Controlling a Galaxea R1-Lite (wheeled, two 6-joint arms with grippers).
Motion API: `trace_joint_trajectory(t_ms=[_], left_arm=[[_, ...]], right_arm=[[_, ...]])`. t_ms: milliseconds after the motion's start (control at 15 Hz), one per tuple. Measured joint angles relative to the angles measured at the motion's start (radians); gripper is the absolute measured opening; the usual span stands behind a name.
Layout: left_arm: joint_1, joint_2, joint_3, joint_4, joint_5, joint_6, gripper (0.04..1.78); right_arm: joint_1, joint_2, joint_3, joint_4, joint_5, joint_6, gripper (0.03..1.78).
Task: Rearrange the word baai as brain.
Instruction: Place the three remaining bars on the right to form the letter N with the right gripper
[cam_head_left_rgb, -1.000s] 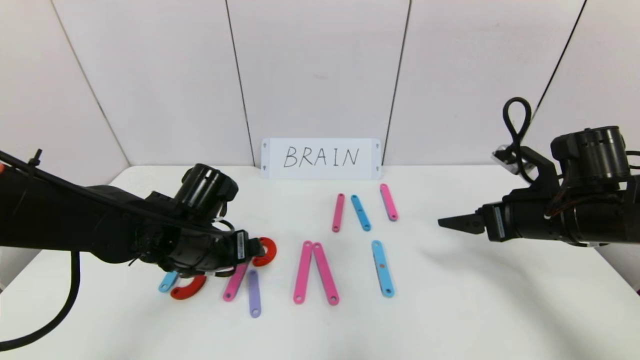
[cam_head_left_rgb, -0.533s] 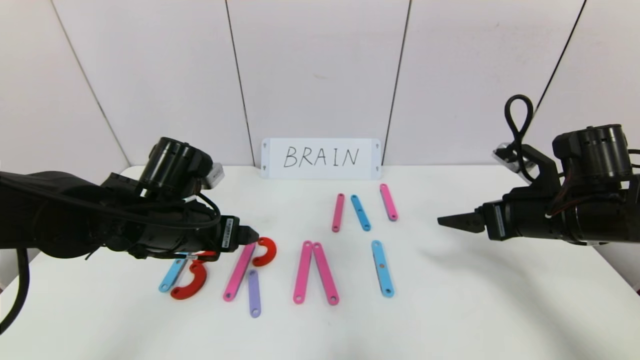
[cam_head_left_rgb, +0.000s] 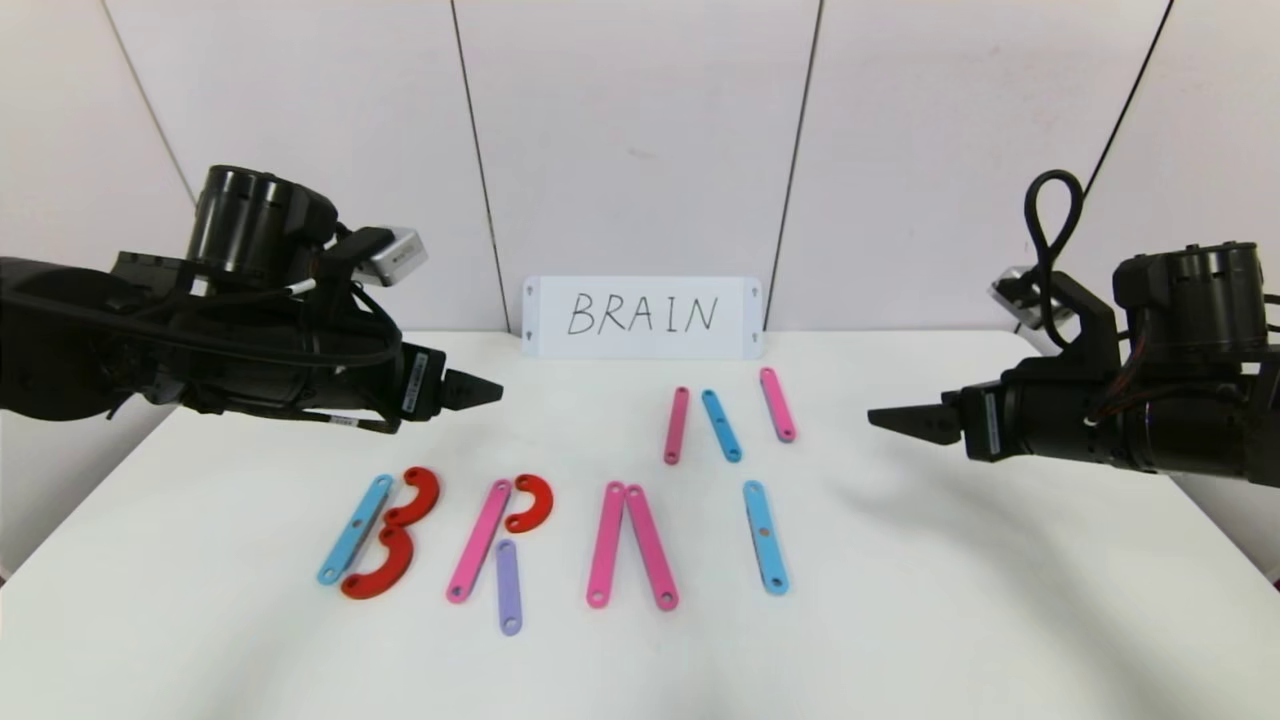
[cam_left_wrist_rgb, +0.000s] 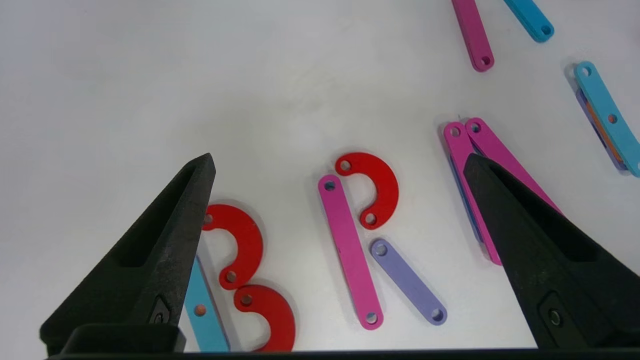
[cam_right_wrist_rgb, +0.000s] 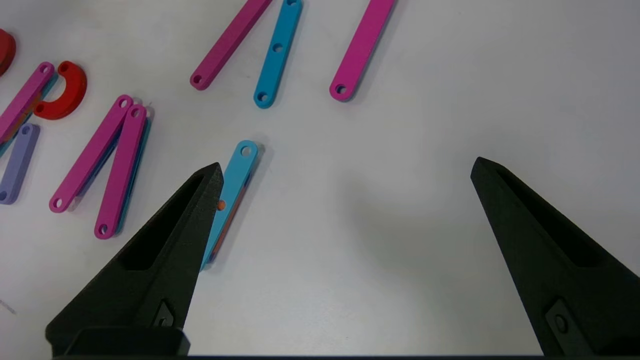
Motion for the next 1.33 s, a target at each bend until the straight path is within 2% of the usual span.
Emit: trace_joint_trajectory(t_ms=[267,333,667,867,1200,1333], left_arm=[[0.025,0.013,-0.027,0.002,-0.005,0.003,1.74],[0.026,0.012,-0.029,0.001,-0.006,0.004,1.74],[0.036,-0.028,-0.029,0.001,-0.009,0.004,1.74],[0.036,-0.042,-0.026,0.001,-0.01,0.004,1.74],[0.036,-0.05,-0.023,0.0,-0.01,0.004,1.74],[0.036,-0.049,-0.023,0.0,-0.01,0.004,1.74]], right_arm=[[0.042,0.012,-0.072,0.034,-0.014,0.028,1.74],[0.061,0.022,-0.1,0.049,-0.041,0.038,1.74],[0.187,0.13,-0.275,0.116,-0.24,0.073,1.74],[0.25,0.22,-0.363,0.118,-0.318,0.101,1.74],[0.311,0.36,-0.504,0.116,-0.343,0.156,1.74],[0.328,0.412,-0.55,0.116,-0.369,0.163,1.74]])
